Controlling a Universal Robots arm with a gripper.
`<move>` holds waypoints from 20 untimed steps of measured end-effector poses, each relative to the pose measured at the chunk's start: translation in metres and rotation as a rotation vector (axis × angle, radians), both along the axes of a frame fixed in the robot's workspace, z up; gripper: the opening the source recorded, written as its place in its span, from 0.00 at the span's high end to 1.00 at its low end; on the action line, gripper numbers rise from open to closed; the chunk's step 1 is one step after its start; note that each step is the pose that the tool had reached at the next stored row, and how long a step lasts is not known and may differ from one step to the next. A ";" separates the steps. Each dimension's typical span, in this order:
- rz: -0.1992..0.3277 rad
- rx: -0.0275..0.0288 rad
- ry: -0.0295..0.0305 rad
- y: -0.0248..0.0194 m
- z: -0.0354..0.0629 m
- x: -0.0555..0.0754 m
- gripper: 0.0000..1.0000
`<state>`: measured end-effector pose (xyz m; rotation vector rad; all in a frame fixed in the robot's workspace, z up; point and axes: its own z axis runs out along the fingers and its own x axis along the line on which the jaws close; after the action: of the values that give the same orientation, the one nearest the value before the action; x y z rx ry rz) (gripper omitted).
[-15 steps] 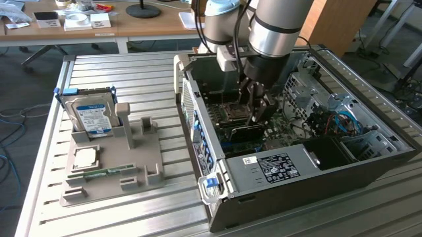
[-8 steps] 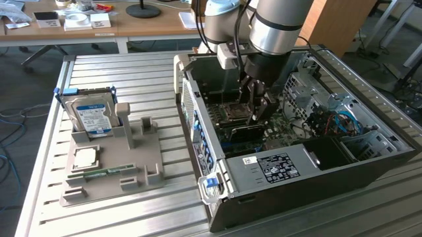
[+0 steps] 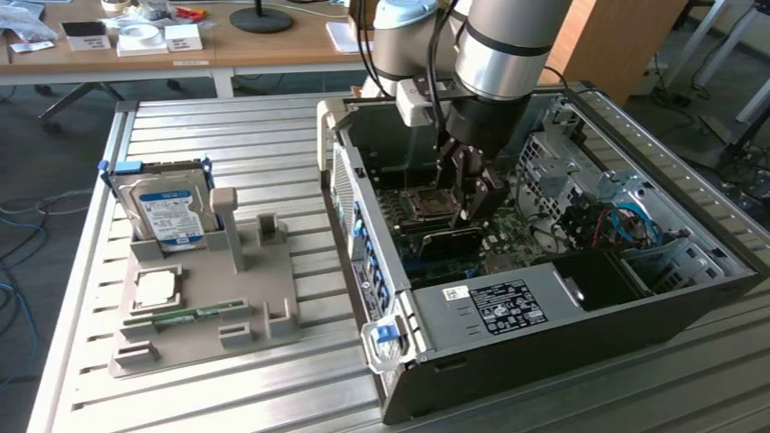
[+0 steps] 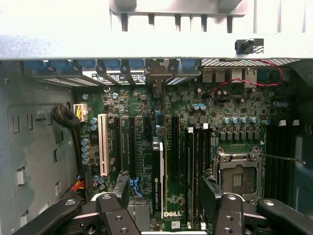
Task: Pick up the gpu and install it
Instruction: 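Press down on the gpu until it lock into place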
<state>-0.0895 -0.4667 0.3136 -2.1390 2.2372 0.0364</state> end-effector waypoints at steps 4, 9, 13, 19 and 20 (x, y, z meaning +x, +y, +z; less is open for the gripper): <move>0.000 -0.0001 0.0000 0.0000 0.0000 0.000 0.32; 0.000 0.0000 0.0000 0.0000 0.0000 0.000 0.56; 0.000 0.0000 0.0000 0.0000 0.0000 0.000 0.68; 0.000 0.0000 0.0000 0.0000 0.0000 0.000 0.89; 0.000 -0.0001 0.0000 0.0000 0.0000 0.000 0.89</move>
<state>-0.0895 -0.4667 0.3136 -2.1391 2.2371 0.0363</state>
